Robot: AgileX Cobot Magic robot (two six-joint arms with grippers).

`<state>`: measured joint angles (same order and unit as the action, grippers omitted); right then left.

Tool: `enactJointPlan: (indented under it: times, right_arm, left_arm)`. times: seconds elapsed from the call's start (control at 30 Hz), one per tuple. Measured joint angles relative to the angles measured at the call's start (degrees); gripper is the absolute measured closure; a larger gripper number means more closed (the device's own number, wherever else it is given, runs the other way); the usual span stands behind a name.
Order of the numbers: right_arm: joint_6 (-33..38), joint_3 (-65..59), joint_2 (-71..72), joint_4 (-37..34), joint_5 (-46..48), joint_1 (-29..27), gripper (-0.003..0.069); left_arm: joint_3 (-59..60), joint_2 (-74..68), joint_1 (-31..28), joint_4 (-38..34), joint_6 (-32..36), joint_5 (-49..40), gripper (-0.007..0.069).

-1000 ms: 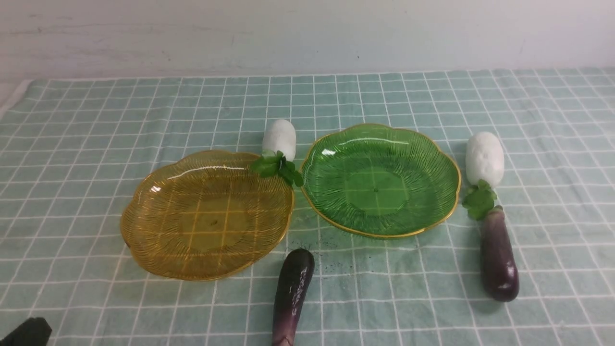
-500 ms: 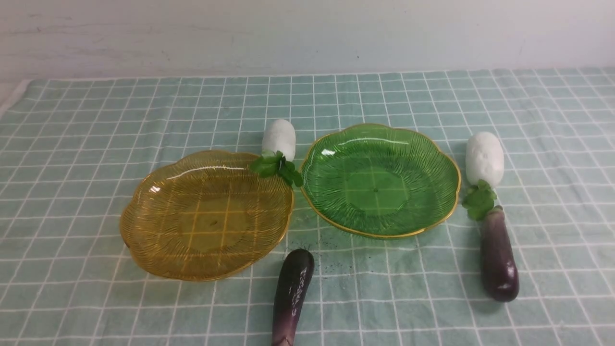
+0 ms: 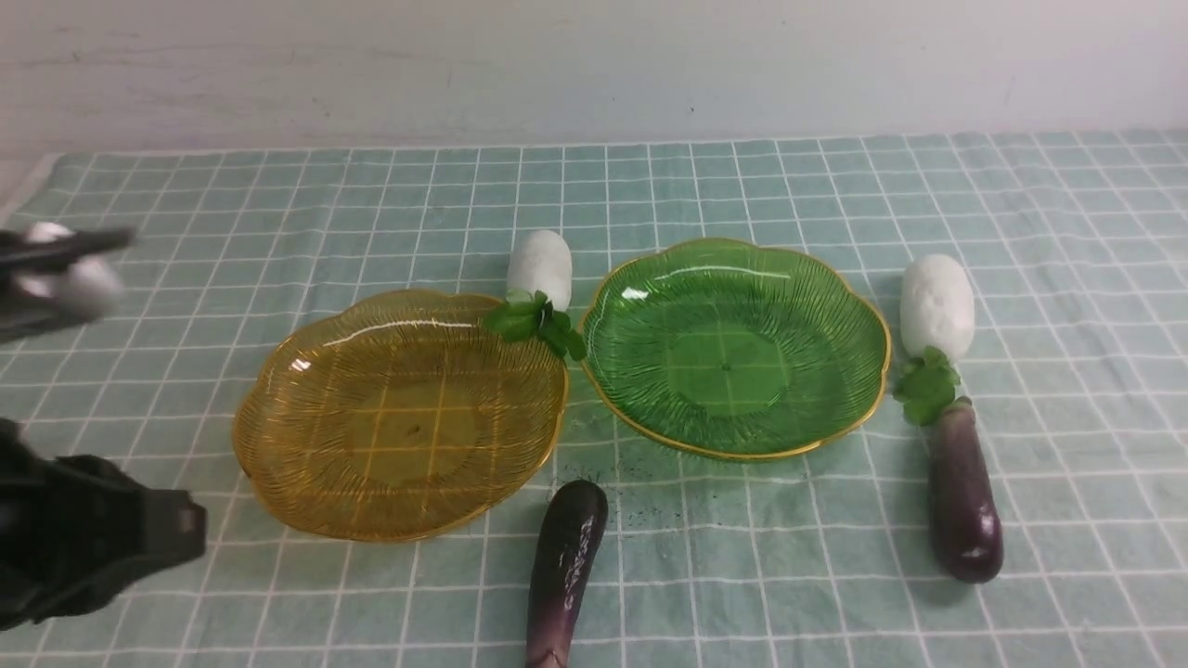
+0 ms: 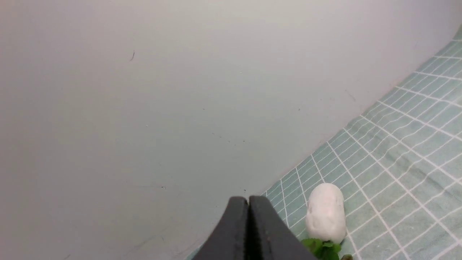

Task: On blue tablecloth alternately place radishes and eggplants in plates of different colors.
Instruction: 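Pick up the eggplant and place it in the yellow plate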

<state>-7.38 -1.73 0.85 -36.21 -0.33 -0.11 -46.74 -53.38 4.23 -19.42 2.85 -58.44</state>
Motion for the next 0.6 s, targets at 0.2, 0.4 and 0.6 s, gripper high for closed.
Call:
enactJointPlan:
  times: [0.2,0.4,0.6]
  right_arm:
    - [-0.81,2.34,0.00,-2.64,4.22,0.11,0.0673]
    - [5.84,17.88,-7.64,0.92,21.35,1.00,0.0673]
    - [15.15,30.05,-21.57,3.39,36.56,1.00,0.0673]
  left_arm:
    - [-3.62,-17.56,4.72,4.25,2.39,-0.72,0.0632]
    - [-8.70,-24.29,17.86,10.97,-4.54,0.41,0.0632]
    - [-14.79,-31.19,29.56,17.35,-14.67,3.47,0.0631]
